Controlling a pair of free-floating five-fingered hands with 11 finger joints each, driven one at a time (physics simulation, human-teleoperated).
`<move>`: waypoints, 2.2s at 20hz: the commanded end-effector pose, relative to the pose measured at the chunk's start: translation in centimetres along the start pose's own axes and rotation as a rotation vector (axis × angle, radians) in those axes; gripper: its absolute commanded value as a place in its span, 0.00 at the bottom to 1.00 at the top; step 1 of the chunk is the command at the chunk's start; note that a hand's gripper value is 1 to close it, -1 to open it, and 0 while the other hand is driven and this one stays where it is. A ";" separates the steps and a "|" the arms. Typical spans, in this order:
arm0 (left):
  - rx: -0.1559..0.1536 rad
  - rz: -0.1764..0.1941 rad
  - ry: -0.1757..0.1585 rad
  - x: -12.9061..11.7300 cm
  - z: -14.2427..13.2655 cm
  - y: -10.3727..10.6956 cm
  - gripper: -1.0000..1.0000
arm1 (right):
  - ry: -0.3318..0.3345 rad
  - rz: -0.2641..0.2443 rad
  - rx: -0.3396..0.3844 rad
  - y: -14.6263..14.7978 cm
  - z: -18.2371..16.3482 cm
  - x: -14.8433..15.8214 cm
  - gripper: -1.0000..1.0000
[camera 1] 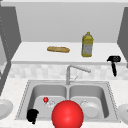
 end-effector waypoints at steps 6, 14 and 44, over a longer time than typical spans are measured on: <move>0.000 0.000 0.000 0.0 0.0 0.0 0.50 | 0.009 -0.044 -0.158 6.4 0.6 -1.4 0.00; 0.000 0.000 0.000 0.0 0.0 0.0 0.50 | -0.041 -0.082 -0.360 9.1 5.2 -2.7 0.00; 0.000 0.000 0.000 0.0 0.0 0.0 0.50 | -0.056 -0.067 -0.279 26.2 14.2 -13.7 0.00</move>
